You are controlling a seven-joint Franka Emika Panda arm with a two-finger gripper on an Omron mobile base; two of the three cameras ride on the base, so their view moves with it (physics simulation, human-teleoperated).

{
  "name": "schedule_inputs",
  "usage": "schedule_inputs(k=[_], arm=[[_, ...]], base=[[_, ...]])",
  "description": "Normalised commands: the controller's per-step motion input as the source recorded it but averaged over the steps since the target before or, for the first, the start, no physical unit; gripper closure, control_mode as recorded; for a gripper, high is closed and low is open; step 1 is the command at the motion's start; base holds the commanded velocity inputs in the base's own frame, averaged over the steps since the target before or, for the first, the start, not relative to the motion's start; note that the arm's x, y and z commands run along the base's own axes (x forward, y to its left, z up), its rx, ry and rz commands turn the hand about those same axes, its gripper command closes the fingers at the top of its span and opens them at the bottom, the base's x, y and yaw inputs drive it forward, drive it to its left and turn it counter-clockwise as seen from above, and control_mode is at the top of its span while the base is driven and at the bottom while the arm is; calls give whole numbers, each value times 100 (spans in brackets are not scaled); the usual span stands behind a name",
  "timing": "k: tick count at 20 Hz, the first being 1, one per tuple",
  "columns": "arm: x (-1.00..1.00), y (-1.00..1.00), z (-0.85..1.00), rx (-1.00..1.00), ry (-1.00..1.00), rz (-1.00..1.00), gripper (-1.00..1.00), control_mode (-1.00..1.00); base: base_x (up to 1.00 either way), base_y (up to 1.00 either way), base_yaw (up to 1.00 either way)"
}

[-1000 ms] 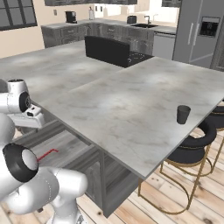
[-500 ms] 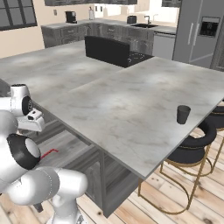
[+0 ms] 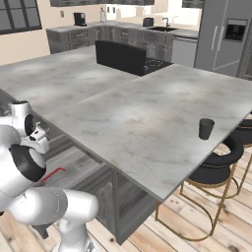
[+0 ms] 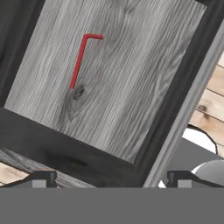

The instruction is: Take a straw from the drawer in front and place it inside the glass cup on the dining counter.

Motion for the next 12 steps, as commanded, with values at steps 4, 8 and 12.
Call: schedule_inputs(k=[4,8,12], arm=[[17,1,-23,-6,-5,-6,-100,-100],[24,0,-19,-5,-5,-7,-100,-100],[22,0,-19,-3,-4,-6,-100,-100]], base=[[0,0,0],[0,0,0],[0,0,0]])
